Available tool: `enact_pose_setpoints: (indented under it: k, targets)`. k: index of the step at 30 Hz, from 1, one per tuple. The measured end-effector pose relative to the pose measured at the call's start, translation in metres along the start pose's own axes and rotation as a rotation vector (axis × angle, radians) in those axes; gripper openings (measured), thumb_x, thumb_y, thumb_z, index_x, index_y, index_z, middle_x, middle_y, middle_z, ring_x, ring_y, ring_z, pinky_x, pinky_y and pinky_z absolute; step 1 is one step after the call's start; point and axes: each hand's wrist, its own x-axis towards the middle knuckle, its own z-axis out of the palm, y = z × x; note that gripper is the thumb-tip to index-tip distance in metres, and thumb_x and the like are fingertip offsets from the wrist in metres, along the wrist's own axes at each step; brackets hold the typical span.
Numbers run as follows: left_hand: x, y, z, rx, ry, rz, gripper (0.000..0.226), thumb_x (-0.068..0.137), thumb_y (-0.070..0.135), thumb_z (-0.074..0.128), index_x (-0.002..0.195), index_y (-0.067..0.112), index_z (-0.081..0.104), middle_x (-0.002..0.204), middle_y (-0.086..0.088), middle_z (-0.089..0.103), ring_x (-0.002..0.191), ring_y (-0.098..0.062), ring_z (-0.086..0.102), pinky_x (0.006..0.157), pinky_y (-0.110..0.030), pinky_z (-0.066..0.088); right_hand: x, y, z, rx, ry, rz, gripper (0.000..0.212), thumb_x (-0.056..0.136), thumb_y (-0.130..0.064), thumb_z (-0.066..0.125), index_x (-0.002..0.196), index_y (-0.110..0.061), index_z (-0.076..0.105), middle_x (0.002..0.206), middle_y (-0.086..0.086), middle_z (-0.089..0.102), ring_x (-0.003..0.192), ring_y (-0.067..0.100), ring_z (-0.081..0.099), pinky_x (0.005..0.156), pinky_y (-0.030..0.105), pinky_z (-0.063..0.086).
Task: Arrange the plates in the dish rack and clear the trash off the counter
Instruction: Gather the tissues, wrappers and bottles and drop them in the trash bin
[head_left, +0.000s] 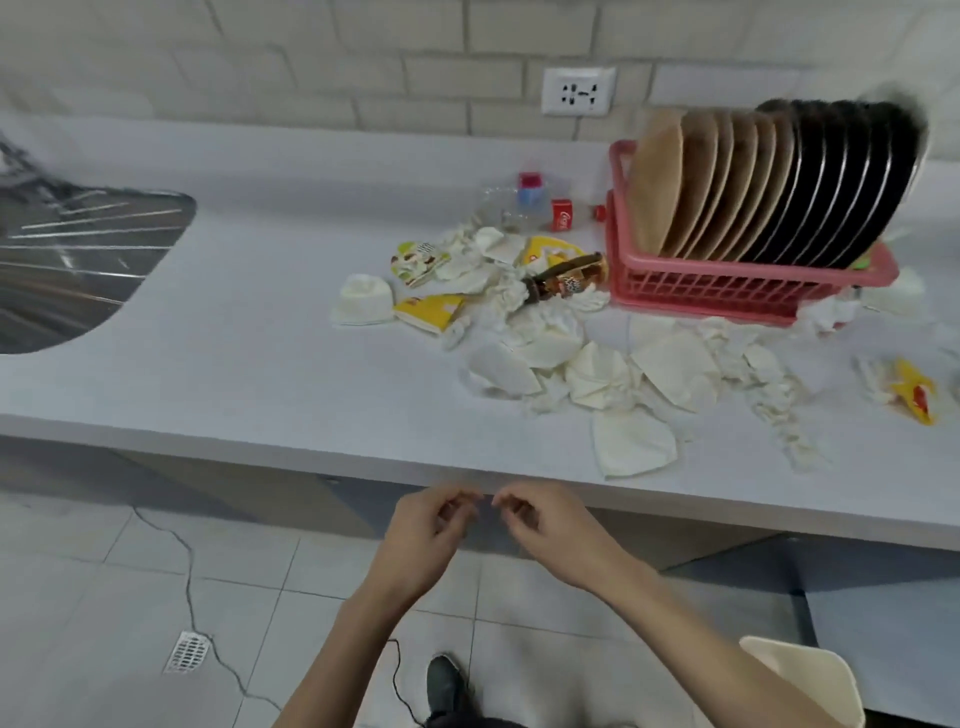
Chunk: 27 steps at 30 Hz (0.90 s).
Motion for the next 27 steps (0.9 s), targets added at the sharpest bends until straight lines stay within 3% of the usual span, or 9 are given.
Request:
enact_pose_setpoints:
  k: [5,12,18,23,27]
  targets:
    - [0.028,-0.03,-0.073,0.025,0.027,-0.009,0.02,0.097,0.011,0.058,0.098,0.026,0.071,0.081,0.011,0.071,0.075,-0.009,0.066,0.069,-0.023,0.054,0.056,-0.041,0.023,-0.007,0.058,-0.049,0.014,0.095,-0.016,0.056,0.101,-0.021,0.067,0.091,-0.013,0.064,0.085,0.003,0.059,0.073,0.013,0.044]
    - [0.086,-0.049,-0.131,0.082,0.092,0.027,0.022,0.095,0.009,0.059,0.097,0.027,0.071,0.084,0.015,0.072,0.08,-0.006,0.067,0.068,-0.025,0.054,0.13,-0.056,-0.001,-0.09,0.15,-0.122,0.02,0.089,-0.005,0.058,0.104,-0.014,0.068,0.098,-0.008,0.061,0.09,-0.002,0.054,0.079,0.006,0.036]
    - [0.153,-0.044,-0.168,0.083,0.206,0.056,0.021,0.092,0.005,0.06,0.096,0.022,0.072,0.095,0.015,0.071,0.087,-0.004,0.064,0.066,-0.014,0.047,0.225,-0.061,-0.036,-0.331,0.195,-0.127,0.036,0.088,-0.012,0.06,0.124,-0.014,0.062,0.127,0.003,0.055,0.121,0.022,0.046,0.097,0.034,0.041]
    - [0.209,-0.041,-0.192,0.171,0.231,0.05,0.023,0.089,0.002,0.061,0.101,0.018,0.071,0.101,0.009,0.069,0.087,-0.004,0.063,0.066,-0.012,0.044,0.289,-0.062,-0.052,-0.587,0.09,-0.072,0.057,0.088,-0.028,0.062,0.142,-0.019,0.045,0.142,0.007,0.041,0.129,0.028,0.038,0.103,0.04,0.033]
    - [0.255,-0.047,-0.207,0.264,0.231,0.057,0.026,0.086,0.002,0.064,0.106,0.019,0.069,0.107,0.004,0.068,0.09,-0.012,0.063,0.078,-0.025,0.049,0.324,-0.057,-0.043,-0.759,0.007,-0.076,0.06,0.084,-0.04,0.062,0.138,-0.018,0.045,0.14,0.01,0.041,0.126,0.031,0.041,0.105,0.043,0.03]
